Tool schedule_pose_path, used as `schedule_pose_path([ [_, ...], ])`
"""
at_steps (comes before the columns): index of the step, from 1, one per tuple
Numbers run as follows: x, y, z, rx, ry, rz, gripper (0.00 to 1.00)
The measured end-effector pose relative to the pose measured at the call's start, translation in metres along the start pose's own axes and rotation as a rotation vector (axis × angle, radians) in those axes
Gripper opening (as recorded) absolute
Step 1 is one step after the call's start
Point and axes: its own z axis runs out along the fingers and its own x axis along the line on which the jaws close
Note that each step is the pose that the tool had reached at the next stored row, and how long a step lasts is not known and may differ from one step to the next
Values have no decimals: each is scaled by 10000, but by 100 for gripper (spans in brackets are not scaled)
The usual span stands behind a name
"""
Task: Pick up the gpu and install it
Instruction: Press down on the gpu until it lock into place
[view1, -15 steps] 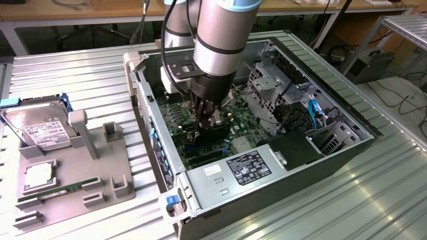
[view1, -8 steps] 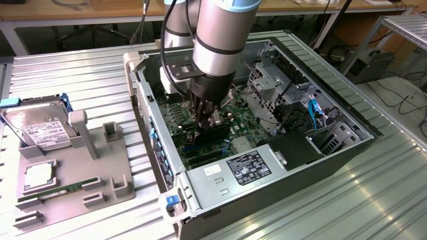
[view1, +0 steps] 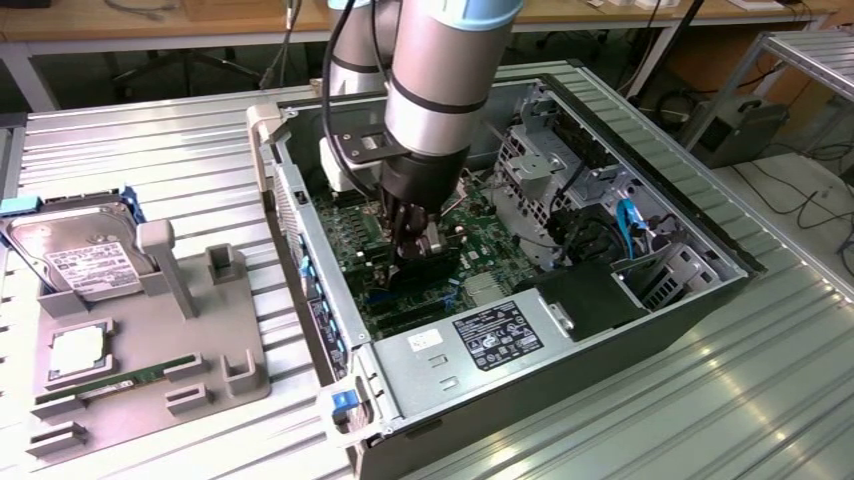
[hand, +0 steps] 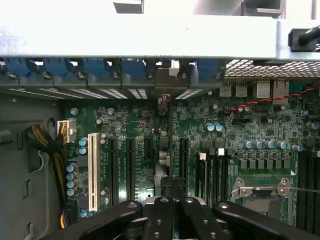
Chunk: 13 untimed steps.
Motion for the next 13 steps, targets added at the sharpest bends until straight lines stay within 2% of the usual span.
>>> schedule_pose_path([
  [3, -4, -1, -39, 14, -25, -1, 11],
  [4, -5, 1, -120, 4, -5, -1, 11],
  [6, -8, 4, -252, 2, -2, -1, 11],
  [7, -9, 4, -275, 3, -4, -1, 11],
  [13, -9, 4, -282, -8, -4, -1, 11],
])
